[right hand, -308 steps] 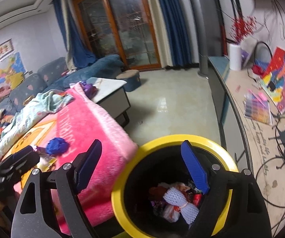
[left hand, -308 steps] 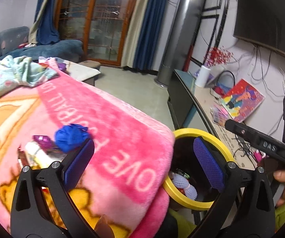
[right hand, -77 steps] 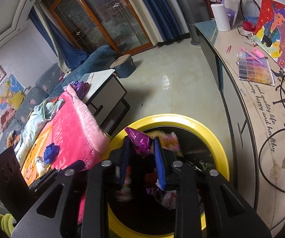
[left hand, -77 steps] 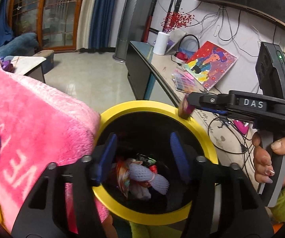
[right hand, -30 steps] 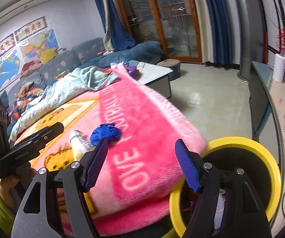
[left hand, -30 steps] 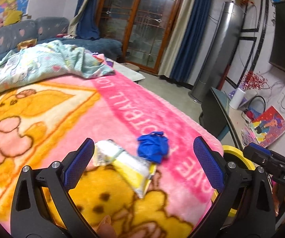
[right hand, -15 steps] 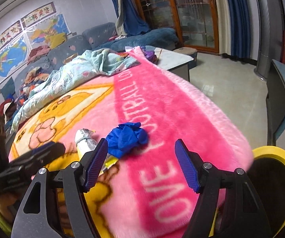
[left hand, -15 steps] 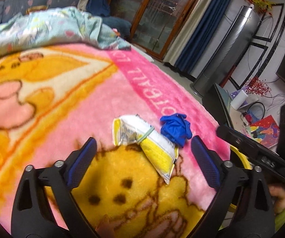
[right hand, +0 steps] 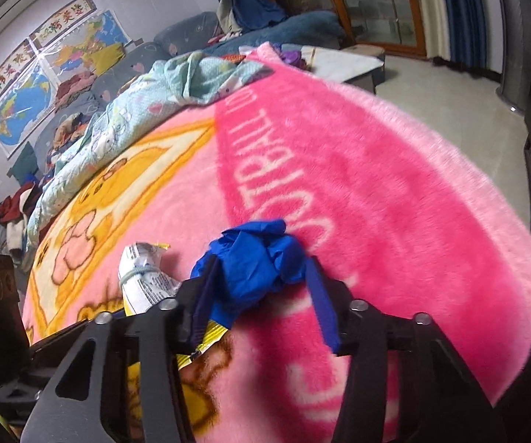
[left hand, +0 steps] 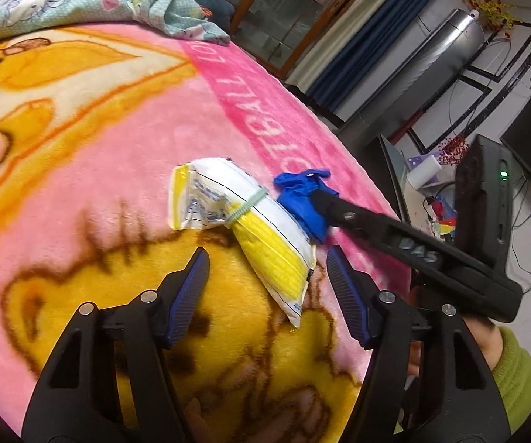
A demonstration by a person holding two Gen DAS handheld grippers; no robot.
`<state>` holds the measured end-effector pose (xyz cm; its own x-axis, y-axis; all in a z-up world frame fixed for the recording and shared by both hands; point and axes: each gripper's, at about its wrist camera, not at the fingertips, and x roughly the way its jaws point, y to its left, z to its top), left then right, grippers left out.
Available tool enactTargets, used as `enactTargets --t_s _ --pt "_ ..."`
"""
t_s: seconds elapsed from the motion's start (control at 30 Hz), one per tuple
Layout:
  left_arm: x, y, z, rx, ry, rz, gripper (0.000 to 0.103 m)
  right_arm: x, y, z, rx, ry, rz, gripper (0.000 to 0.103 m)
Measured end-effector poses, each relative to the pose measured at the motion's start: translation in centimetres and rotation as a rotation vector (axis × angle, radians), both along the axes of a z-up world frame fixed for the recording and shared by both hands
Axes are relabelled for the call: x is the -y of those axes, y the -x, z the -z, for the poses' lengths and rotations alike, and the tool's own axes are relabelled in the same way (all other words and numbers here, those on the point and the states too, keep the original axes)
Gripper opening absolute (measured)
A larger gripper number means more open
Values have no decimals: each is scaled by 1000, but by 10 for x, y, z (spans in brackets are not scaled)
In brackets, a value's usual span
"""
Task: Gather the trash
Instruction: 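Grasp the yellow-white packet with the left tool while the right tool grasps the blue glove, then carry the yellow packet and blue glove over the yellow bin with both tools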
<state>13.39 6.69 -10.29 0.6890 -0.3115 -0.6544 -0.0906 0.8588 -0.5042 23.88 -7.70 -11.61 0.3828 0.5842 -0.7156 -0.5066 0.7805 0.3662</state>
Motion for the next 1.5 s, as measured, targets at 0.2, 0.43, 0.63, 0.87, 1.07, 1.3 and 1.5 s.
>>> enactTargets --t_s 0.2,0.43,0.63,0.87,1.07,1.3,1.5 --pt "6 -5 4 -7 -19 13 45 2 9 -2 29 -20 -15 13" --pt "6 -5 7 -9 -11 24 21 21 21 -17 93 -22 12 12" --pt "9 -1 3 9 -23 31 16 35 36 -29 150 -4 23 12" --pt "14 7 -13 56 -66 27 15 47 50 -37 183 7 27 12" --pt "19 13 -28 97 -95 33 15 58 60 -47 218 17 45 12" --pt "31 18 -42 135 -117 57 15 78 66 -55 239 26 77 12" --pt "43 22 -50 161 -127 83 15 100 69 -60 247 25 126 12"
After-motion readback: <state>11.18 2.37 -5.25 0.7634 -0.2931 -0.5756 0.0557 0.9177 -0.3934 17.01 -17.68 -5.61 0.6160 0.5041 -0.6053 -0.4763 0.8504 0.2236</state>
